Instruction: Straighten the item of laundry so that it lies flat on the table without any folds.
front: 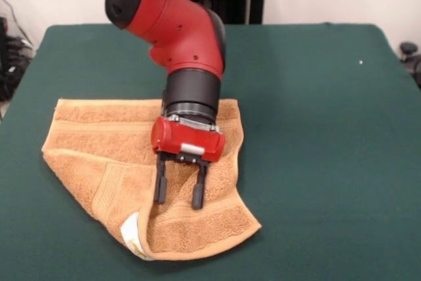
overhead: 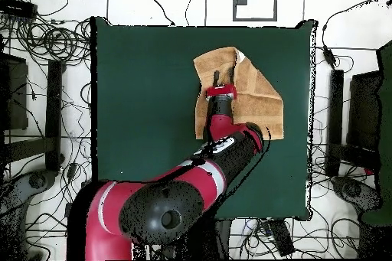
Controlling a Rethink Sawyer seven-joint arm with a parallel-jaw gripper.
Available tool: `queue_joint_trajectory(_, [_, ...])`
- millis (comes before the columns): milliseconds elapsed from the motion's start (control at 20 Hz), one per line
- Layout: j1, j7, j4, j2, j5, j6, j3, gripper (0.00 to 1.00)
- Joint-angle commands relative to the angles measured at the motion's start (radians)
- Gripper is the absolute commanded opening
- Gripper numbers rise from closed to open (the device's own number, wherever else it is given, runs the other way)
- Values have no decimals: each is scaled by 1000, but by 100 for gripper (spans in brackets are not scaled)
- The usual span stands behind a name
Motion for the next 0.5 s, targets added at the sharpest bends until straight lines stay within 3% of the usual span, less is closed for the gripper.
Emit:
queue_joint_trajectory(50, [-51,177,-64,30,-122,170,190,100])
queue_joint_trajectory(300, [-118,308,-112,-18,-329,301,310,100])
queue_joint_trajectory(500, [-166,319,-104,-49,-390,353,391,100])
